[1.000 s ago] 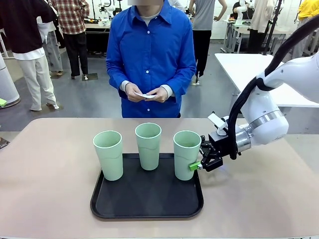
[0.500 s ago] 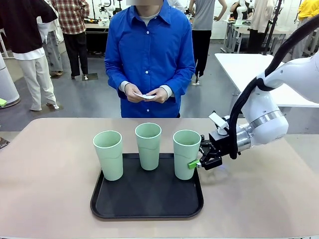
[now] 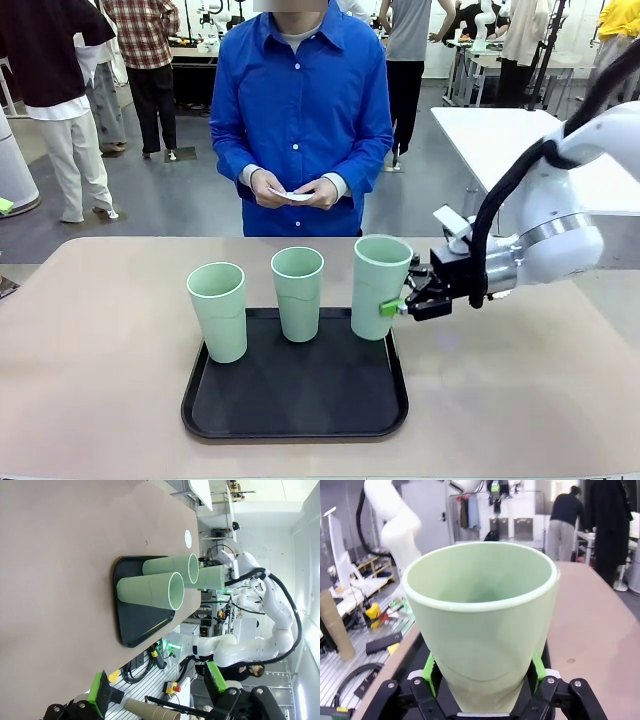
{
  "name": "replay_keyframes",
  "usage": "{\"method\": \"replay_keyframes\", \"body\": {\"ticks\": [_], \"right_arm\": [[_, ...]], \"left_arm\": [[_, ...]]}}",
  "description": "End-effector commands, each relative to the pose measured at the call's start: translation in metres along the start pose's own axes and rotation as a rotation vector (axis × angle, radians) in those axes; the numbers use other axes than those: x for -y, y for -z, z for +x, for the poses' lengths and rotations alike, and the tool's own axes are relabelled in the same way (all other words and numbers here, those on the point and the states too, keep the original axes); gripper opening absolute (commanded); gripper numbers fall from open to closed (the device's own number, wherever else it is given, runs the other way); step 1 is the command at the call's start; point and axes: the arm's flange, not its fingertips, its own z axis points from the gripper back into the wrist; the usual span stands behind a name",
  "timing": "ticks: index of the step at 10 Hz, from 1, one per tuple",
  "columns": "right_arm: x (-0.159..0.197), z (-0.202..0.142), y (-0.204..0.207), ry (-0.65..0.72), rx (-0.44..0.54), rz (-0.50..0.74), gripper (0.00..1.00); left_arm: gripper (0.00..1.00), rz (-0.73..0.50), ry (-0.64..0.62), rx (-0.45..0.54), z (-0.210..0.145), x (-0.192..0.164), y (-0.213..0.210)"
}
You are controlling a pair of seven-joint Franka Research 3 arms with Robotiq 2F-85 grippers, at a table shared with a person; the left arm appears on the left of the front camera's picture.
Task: Place coasters on the table and set cups on them.
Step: Pick up one Reusable plastic cup and place it on a coaster set by the human.
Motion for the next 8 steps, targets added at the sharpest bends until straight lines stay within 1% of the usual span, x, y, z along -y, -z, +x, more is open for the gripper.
{"method": "replay_keyframes", "body": {"ticks": [1,2,4,5,6,7,8], "right_arm": [[-0.040,0.056,-0.011,-0.003,-0.008,-0.102,0.25],[-0.048,0.076,-0.014,-0.010,-0.031,-0.129,0.25],[-0.057,0.106,-0.014,-0.015,-0.049,-0.161,0.25],[-0.058,0.113,-0.013,-0.010,-0.070,-0.171,0.25],[-0.056,0.114,-0.014,0.001,-0.113,-0.208,0.25],[-0.055,0.114,-0.023,-0.040,-0.059,-0.135,0.25],[-0.055,0.114,-0.023,-0.040,-0.059,-0.135,0.25]], "left_arm": [[1.00,-0.006,0.006,0.008,-0.002,0.001,-0.002],[1.00,-0.006,0.006,0.008,-0.002,0.001,-0.002],[1.00,-0.006,0.006,0.008,-0.002,0.001,-0.002],[1.00,-0.006,0.006,0.008,-0.002,0.001,-0.002],[1.00,-0.006,0.006,0.008,-0.002,0.001,-0.002],[1.00,-0.006,0.006,0.008,-0.002,0.001,-0.002],[1.00,-0.006,0.006,0.008,-0.002,0.001,-0.002]]}}
